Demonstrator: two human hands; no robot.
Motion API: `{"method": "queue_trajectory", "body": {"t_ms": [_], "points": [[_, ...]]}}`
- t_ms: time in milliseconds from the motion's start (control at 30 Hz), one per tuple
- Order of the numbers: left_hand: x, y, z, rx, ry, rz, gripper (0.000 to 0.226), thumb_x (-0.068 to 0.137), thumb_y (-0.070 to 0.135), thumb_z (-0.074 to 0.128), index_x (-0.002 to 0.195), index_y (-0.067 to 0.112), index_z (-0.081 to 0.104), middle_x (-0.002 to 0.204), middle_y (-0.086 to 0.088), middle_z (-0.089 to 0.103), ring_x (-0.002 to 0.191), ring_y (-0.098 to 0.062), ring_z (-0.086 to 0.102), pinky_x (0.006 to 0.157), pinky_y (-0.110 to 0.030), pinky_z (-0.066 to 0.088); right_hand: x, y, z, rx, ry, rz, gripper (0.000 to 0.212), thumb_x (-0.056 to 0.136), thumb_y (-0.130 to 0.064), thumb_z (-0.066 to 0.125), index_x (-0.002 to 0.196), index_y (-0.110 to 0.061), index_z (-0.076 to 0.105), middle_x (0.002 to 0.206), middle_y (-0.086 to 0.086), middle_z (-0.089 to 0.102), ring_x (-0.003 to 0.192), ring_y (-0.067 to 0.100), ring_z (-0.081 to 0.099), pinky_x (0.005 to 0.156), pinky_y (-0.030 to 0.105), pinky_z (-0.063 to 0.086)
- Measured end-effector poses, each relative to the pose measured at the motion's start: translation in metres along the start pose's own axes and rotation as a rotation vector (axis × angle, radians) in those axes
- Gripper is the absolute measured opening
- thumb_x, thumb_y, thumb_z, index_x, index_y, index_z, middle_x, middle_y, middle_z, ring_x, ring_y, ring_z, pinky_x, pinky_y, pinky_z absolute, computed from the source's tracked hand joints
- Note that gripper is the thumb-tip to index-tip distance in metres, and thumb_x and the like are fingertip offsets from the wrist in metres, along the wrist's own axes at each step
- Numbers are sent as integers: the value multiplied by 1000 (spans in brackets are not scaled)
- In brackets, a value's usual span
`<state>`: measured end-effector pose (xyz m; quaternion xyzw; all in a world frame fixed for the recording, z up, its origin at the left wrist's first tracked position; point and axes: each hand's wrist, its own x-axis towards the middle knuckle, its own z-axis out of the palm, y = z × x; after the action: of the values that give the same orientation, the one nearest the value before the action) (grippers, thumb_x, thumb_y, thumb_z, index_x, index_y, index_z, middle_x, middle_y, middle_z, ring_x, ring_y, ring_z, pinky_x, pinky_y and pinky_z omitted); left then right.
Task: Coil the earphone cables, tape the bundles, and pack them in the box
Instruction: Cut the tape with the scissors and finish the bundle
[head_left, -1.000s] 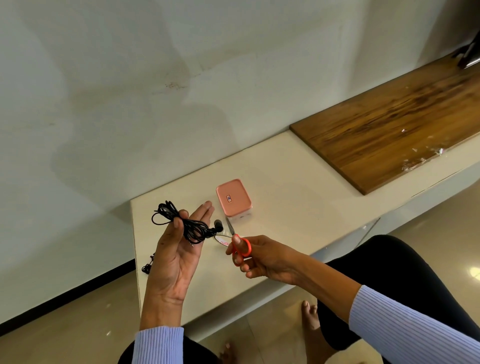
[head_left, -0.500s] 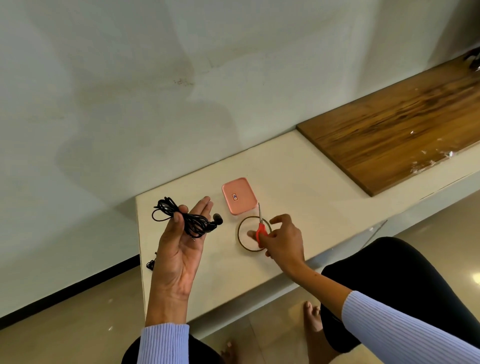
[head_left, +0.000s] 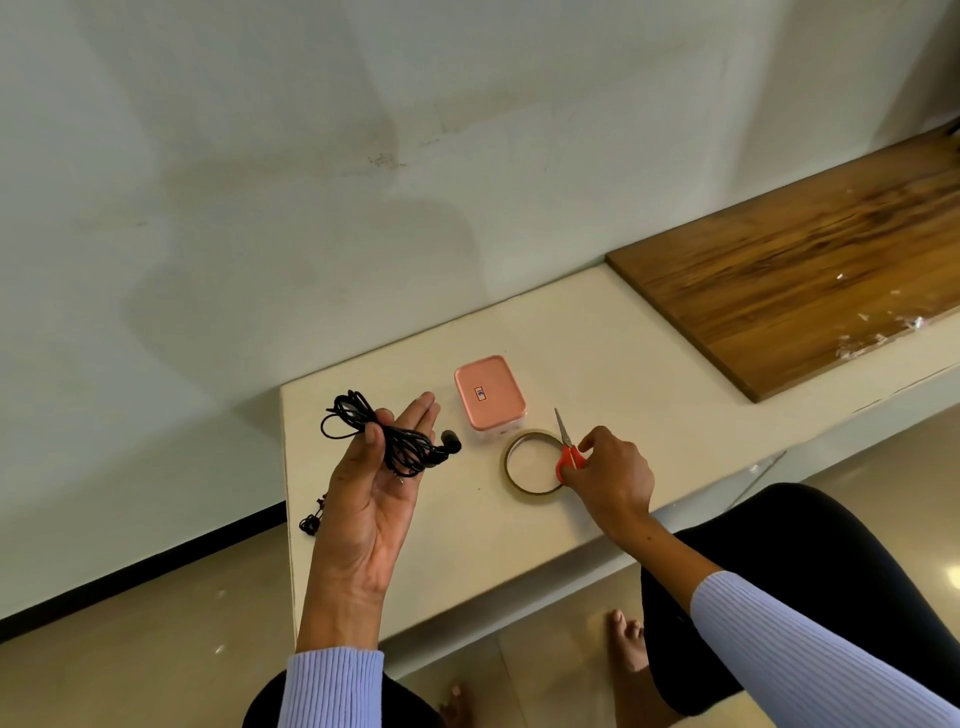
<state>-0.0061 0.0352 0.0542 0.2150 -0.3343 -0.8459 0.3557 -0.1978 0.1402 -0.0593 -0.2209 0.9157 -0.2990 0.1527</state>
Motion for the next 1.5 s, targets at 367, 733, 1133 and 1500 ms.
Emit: {"method": "queue_trajectory", "body": {"t_ms": [367, 733, 1133, 1500], "points": [[3, -3, 1, 15, 11, -5, 41, 46, 32, 94, 78, 18, 72, 145, -33, 31, 122, -34, 54, 97, -41, 47, 53, -21, -22, -2, -7, -38, 31, 79, -29, 72, 95, -7, 59, 83, 6, 61, 75, 25, 58, 66, 36, 50], [4, -6, 6, 15, 8, -23, 42, 45, 33, 94, 78, 17, 73, 144, -32, 34, 122, -33, 55, 94, -41, 50, 87, -22, -62, 318, -207, 207, 21, 83, -12, 69, 65, -2, 62, 60, 7, 68, 46, 12, 64, 59, 24, 56], [5, -11, 7, 10, 34, -46, 43, 44, 33, 94, 78, 17, 73, 137, -30, 46, 122, -32, 55, 110, -55, 30, 87, -18, -64, 938, -461, 578, 19, 98, -7, 44, 85, 4, 51, 81, 20, 56, 64, 26, 60, 47, 33, 56], [5, -12, 6, 18, 18, -66, 42, 45, 33, 94, 79, 18, 74, 129, -28, 55, 122, -32, 55, 111, -52, 26, 79, -13, -60, 253, -212, 292, 34, 82, -13, 71, 105, 5, 55, 81, 14, 62, 64, 22, 63, 66, 31, 56]]}}
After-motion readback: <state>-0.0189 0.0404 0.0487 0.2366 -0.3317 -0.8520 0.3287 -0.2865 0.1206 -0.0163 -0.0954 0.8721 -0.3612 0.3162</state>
